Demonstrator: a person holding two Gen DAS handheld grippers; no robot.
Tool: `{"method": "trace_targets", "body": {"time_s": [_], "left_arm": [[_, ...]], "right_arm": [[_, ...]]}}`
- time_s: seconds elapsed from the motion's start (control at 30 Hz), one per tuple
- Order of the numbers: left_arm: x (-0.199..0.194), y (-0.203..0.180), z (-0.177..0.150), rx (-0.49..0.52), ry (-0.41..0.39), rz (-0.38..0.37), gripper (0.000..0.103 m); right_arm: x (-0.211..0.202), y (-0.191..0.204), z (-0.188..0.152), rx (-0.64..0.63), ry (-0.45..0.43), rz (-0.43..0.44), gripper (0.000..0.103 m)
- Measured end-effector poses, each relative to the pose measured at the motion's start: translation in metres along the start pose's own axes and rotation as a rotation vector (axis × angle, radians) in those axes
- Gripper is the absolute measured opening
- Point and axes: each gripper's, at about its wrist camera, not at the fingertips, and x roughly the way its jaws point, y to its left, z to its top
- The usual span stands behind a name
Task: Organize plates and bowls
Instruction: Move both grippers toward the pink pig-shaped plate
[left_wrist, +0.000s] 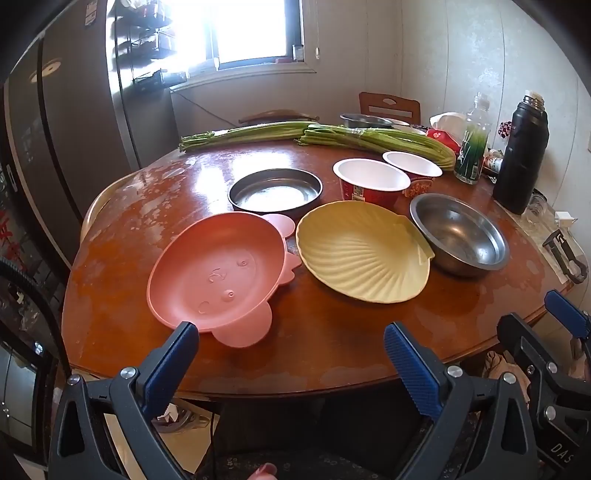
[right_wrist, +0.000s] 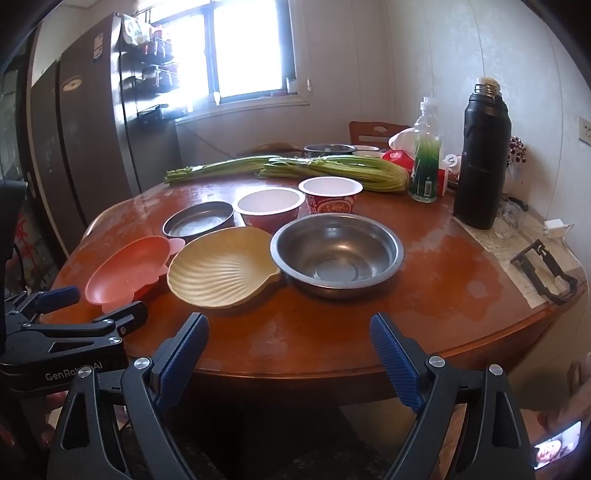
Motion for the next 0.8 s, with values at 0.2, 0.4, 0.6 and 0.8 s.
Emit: {"method": "trace_targets", "body": {"time_s": [0.2, 0.4, 0.6, 0.8], "left_arm": [[-0.0033, 0.0015, -0.0026, 0.001, -0.002, -0.001, 0.101], [0.0019, 0.0005, 0.0003, 0.005, -0.004, -0.003, 0.101], [-0.0015, -0.0025, 0.0022, 0.0, -0.004, -0.004, 0.101], [-0.0028, -0.0016, 0.0024, -0.006, -0.005, -0.007, 0.101]], "right_arm": [[-0.0005, -0.0004, 0.0004, 0.0, -0.001, -0.005, 0.09], [-0.0006, -0.0023, 0.0008, 0.004, -0.001, -0.012, 0.09], [-0.0019, -0.002, 0.0002, 0.004, -0.004, -0.017, 0.09], [-0.0017, -0.0011, 0.0006, 0.002, -0.004, -0.011, 0.09]]}}
